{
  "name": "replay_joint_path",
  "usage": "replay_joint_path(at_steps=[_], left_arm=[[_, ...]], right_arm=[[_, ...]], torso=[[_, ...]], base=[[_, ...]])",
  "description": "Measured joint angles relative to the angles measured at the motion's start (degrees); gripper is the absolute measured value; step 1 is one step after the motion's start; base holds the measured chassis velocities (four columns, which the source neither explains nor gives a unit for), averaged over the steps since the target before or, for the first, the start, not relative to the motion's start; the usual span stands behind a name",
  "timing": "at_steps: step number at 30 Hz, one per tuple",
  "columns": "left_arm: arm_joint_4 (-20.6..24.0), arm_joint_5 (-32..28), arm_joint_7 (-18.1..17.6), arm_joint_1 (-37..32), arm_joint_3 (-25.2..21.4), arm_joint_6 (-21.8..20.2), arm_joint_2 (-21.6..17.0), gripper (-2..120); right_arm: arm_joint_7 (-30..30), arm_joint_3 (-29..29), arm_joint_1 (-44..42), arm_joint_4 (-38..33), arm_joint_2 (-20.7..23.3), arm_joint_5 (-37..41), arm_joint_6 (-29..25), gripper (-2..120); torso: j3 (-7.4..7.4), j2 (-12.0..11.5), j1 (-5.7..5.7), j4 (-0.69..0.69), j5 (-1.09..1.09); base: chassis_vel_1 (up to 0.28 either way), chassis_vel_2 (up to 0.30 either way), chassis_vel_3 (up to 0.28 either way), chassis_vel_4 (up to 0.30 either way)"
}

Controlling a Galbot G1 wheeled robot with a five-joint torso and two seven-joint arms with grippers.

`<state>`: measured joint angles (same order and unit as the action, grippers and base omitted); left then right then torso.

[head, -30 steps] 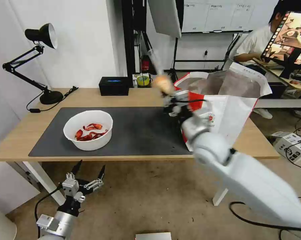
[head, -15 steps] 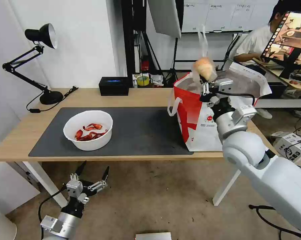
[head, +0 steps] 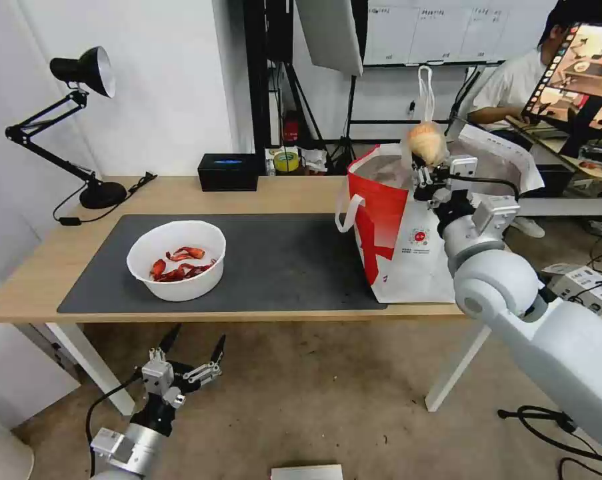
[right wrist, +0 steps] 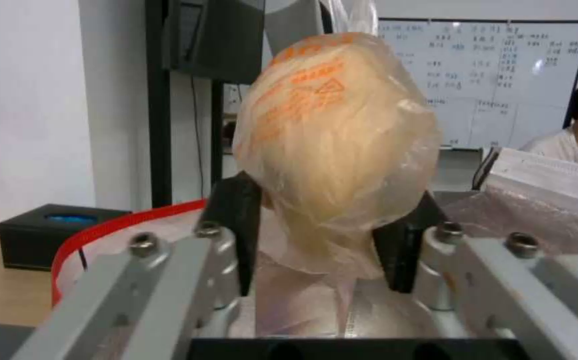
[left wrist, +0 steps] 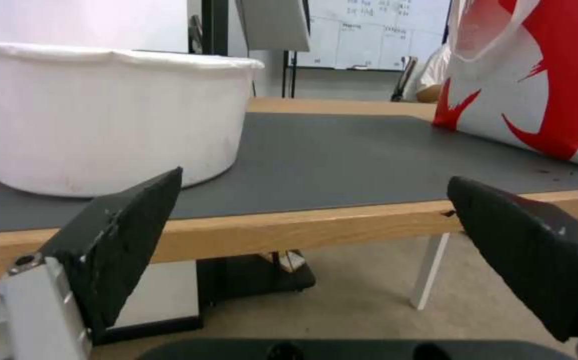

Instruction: Pick up the trash from the table and place it into the takeout bag.

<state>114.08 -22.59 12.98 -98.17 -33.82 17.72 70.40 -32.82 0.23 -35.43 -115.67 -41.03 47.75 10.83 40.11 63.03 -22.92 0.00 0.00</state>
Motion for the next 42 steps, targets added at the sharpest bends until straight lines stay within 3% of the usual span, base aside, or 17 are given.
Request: replay_joint_path(at_steps=[15,34,42], left_arm=[[-0.4,0.1,0.1,0.4,0.2,0.1,0.4,100],[-0.4,-0.1,0.2,0.9,0.0,0.1,0.1,100],[-0.1,-0.3,0.1,1.1,-0.2,0.1,0.1,100]], right_arm=[[0.0,-0.1,-0.6,0.2,0.3,-0.1,1.4,99],[0.3,-0.6,0.7,-0.1,0.2,1.0,2.3,100],[1.7,0.5,-1.9,-4.1,0.5,0.8,-0.7,100]], torso=[[0.00,0.0,0.00,0.00,0.00],[0.00,0.0,0.00,0.00,0.00],[0.00,0.0,0.00,0.01,-0.01]], base=[[0.000,0.000,0.000,0.000],[0.000,0.000,0.000,0.000],[0.000,0.000,0.000,0.000]])
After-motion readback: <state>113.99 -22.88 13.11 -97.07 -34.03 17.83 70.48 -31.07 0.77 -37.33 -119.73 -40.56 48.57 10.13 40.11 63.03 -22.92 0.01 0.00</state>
